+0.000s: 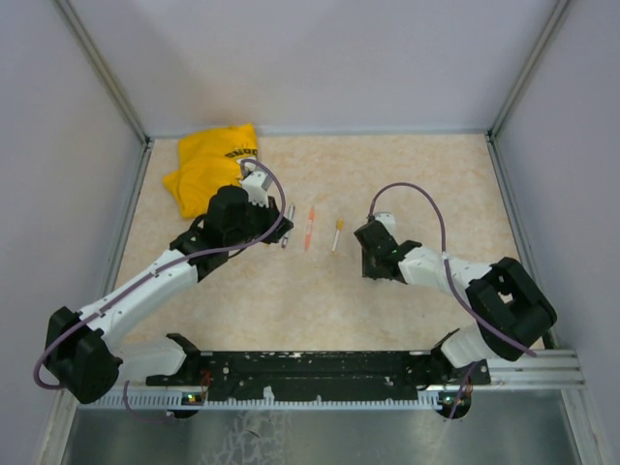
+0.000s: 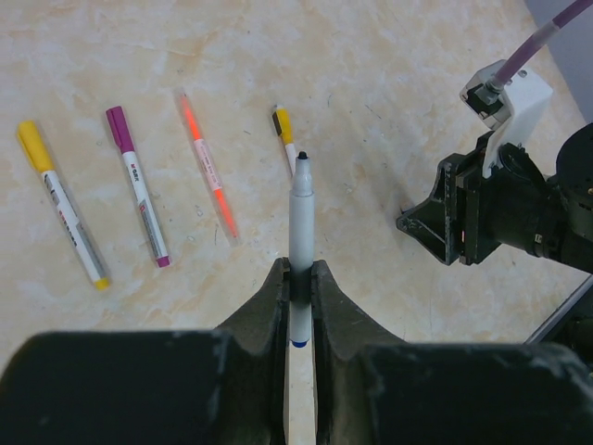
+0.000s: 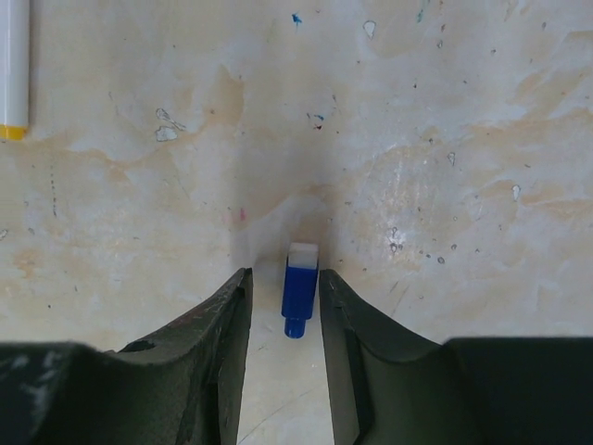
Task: Insert the pens into the pen caps
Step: Move the pen cap to the center of the board, then insert the pen cap onto the pen.
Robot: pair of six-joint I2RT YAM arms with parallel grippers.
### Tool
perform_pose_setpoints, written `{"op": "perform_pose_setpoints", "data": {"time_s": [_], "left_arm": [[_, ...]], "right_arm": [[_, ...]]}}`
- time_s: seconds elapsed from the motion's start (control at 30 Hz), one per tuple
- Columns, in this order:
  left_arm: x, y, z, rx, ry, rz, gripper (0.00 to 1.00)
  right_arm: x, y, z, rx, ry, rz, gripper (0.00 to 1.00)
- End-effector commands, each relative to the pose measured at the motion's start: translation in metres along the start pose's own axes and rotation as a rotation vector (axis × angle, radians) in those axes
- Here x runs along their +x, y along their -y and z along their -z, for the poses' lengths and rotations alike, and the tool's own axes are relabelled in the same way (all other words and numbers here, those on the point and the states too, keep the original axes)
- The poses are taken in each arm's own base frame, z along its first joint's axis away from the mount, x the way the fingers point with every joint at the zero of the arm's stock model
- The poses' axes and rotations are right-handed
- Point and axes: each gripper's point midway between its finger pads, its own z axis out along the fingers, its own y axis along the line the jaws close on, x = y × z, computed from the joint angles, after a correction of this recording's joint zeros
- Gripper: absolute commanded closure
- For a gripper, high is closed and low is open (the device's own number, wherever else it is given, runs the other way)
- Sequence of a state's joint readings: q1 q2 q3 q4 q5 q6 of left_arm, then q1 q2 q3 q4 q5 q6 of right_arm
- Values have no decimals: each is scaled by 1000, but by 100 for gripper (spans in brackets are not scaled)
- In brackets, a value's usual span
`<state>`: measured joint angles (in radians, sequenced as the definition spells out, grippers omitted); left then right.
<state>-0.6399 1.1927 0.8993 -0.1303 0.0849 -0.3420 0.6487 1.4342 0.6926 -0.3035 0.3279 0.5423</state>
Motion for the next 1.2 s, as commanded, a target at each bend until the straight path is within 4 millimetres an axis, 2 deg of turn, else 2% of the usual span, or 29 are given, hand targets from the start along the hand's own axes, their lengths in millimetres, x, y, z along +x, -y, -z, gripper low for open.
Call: {"op": "perform_pose_setpoints", "data": {"time_s": [0.0, 0.4, 0.8, 0.93, 1.17], "left_arm": [[-14, 6, 3, 12, 40, -12, 100], [-17, 4, 7, -2, 53, -13, 100], [-17, 0, 9, -17, 65, -8, 100], [-17, -1, 10, -25, 69, -7, 100], [-20, -1, 11, -29, 83, -4, 100]], "right_arm": [[-16, -13, 5, -55, -11, -18, 65], [-1, -7, -2, 0, -109, -3, 68], [0, -1, -2, 32, -115, 12, 79], [-7, 0, 2, 33, -81, 1, 82], [-32, 0, 20, 7, 30, -39, 94]]}}
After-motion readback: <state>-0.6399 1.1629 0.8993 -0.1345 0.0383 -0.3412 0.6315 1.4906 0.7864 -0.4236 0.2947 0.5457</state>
